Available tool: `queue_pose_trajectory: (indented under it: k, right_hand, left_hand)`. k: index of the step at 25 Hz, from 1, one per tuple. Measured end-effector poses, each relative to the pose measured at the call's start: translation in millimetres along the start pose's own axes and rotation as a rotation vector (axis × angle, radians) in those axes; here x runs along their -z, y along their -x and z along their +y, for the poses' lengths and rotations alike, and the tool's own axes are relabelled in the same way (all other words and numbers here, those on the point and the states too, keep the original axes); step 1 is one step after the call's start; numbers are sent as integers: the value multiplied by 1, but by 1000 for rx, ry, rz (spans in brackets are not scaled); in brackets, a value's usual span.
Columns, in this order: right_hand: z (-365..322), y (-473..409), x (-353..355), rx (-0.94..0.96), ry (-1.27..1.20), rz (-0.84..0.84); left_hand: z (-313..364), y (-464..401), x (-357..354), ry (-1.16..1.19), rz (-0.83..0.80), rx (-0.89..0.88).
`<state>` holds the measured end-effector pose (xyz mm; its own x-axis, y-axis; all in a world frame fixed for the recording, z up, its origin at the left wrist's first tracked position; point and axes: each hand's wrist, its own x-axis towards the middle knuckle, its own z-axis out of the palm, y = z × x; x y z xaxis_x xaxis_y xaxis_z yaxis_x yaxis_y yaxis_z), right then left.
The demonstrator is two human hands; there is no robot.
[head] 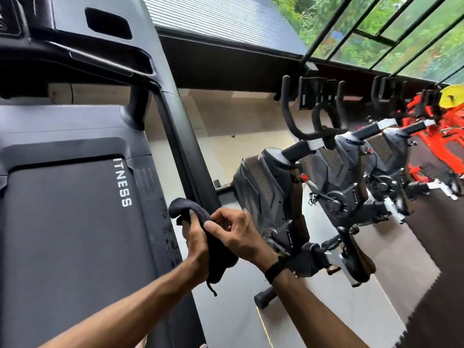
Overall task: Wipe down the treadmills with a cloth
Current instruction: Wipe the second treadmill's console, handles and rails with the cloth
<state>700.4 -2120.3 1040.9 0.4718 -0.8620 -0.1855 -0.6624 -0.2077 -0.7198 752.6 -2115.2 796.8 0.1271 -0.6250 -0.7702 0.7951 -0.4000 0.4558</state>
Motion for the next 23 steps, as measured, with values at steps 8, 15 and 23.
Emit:
queue_pose_trajectory:
  k: [8,15,23]
  right_hand:
    - [18,-44,-7,162,104,-29]
    - [14,-93,-41,268,410,-74]
    - [1,-198,-59,281,427,60]
  left_hand:
    - [64,107,-45,79,-36,-384]
    - [19,125,-35,81,-62,-523]
    - [62,71,-25,-127,-111,-739]
